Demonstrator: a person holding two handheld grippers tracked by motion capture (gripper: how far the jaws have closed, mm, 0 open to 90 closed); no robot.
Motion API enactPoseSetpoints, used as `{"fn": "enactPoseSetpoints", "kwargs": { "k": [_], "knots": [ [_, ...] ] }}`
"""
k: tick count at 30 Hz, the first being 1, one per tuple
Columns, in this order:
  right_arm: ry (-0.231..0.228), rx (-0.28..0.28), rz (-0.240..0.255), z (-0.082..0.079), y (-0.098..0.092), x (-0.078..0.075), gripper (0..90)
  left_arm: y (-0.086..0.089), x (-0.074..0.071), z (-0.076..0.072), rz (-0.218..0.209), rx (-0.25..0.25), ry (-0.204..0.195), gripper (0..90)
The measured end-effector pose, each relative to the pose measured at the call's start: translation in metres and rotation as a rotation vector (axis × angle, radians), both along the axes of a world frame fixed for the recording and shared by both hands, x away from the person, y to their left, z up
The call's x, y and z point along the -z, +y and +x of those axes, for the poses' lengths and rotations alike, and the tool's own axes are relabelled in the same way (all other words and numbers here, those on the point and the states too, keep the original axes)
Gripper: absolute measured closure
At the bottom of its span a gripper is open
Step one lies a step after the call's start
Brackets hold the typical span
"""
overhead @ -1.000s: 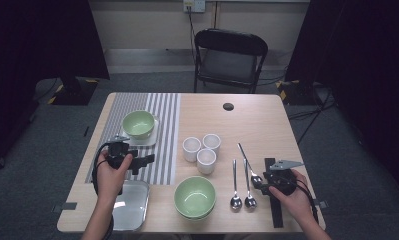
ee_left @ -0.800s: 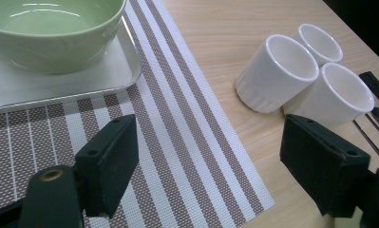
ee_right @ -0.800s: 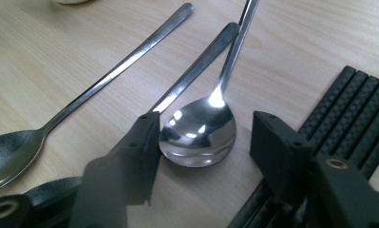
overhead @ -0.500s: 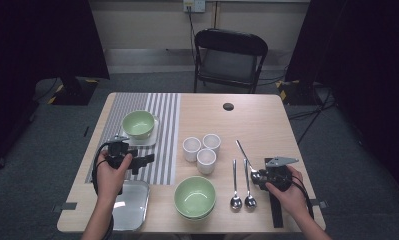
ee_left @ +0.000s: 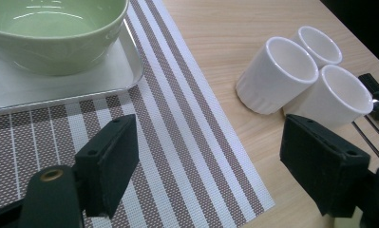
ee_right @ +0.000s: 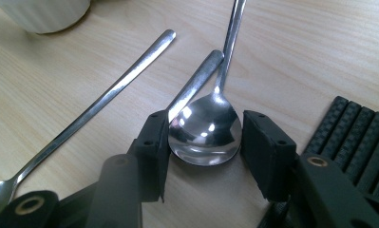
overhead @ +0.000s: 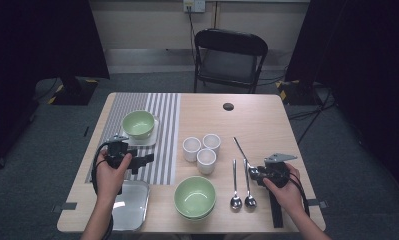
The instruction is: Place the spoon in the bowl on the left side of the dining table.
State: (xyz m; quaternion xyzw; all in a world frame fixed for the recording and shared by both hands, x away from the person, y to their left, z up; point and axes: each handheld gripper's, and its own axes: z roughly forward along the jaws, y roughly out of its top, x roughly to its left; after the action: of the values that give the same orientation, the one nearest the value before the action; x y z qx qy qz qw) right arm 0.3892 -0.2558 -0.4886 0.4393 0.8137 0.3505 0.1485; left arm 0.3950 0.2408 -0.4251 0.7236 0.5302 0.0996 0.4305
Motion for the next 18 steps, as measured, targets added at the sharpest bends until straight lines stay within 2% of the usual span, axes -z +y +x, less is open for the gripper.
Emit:
{"fn": "enactPoseSetpoints", "kwargs": {
  "k": [5,7,8,9,11,13,14,15,17,18],
  "knots": [
    [-0.005,0.01,0.03,0.0011,-0.0026,-0.0005,53.7,-0.0003,-0.0005,-0.0001,0.0,0.0,-0.001,20.6],
    [-0.01,0.013,0.039,0.0014,-0.0035,-0.0021,57.9,-0.0001,-0.0004,0.0002,0.005,0.005,-0.003,20.6],
    [-0.009,0.008,0.055,0.0012,-0.0044,-0.0042,80.1,-0.0004,-0.0001,0.0002,0.005,0.005,-0.002,20.6],
    [-0.024,0.006,0.072,0.0011,-0.0054,-0.0061,77.2,-0.0009,0.0001,0.0001,0.004,0.003,0.001,20.6],
    [0.004,-0.007,0.067,0.0037,-0.0042,-0.0067,73.2,-0.0012,0.0,0.0,0.004,0.004,0.001,20.6],
    [-0.008,-0.009,0.035,0.0033,-0.0017,-0.0051,74.4,-0.0012,-0.0004,-0.0002,0.003,0.007,0.0,20.5],
    [-0.004,-0.017,0.039,0.0032,-0.0006,-0.0038,75.0,-0.001,-0.0005,-0.0002,0.0,0.006,-0.002,20.5],
    [-0.003,-0.017,0.038,0.0031,0.0004,-0.003,72.4,-0.0006,-0.0006,-0.0001,0.003,0.007,-0.004,20.6],
    [-0.019,-0.015,0.026,0.0027,0.0022,-0.004,59.0,-0.0002,-0.0005,-0.0003,0.001,0.003,0.0,20.6],
    [-0.038,-0.013,0.011,0.0028,0.0019,-0.0063,59.4,0.0,-0.0005,-0.0005,-0.001,0.002,0.0,20.6]
  ]
}}
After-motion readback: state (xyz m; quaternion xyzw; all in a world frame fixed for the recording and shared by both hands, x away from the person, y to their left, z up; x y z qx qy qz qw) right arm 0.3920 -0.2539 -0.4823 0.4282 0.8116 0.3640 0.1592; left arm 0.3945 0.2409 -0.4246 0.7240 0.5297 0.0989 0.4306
